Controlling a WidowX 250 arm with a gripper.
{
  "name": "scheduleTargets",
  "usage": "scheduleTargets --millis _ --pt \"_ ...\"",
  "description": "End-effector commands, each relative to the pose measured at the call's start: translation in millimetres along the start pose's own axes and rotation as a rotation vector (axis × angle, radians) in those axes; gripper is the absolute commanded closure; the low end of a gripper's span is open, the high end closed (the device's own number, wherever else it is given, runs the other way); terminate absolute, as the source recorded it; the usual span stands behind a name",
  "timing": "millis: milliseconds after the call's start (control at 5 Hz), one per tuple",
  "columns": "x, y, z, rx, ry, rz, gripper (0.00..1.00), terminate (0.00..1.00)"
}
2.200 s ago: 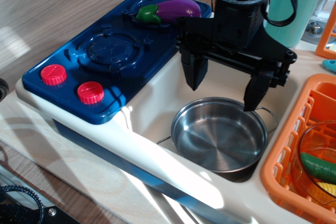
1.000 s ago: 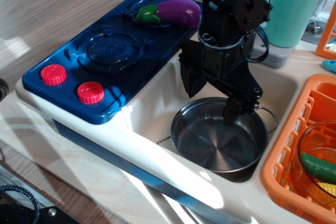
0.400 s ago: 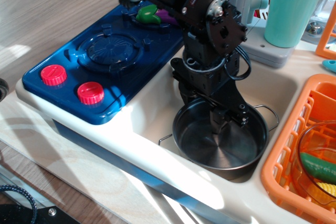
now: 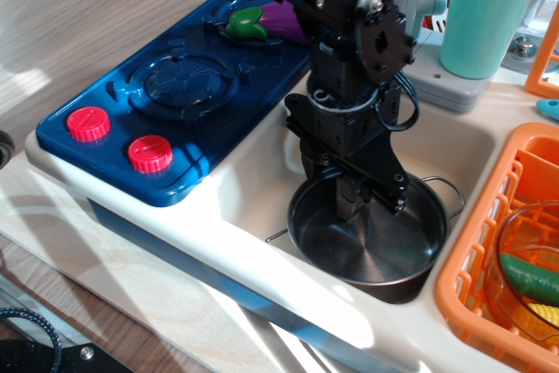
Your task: Put pan on stove from sink
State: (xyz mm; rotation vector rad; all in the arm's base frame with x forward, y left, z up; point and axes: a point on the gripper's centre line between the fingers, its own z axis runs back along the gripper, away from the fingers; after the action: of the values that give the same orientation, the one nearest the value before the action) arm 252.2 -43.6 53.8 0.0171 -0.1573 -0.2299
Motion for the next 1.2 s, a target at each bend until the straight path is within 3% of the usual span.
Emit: scheduleTargets --millis 0,600,1000 --pt "15 14 40 0.061 -0.009 -0.015 1.0 0.0" --pt "7 53 116 0.196 0.091 -0.079 1.0 0.0" --pt "-3 99 147 0.282 0.09 -0.154 1.0 0.0"
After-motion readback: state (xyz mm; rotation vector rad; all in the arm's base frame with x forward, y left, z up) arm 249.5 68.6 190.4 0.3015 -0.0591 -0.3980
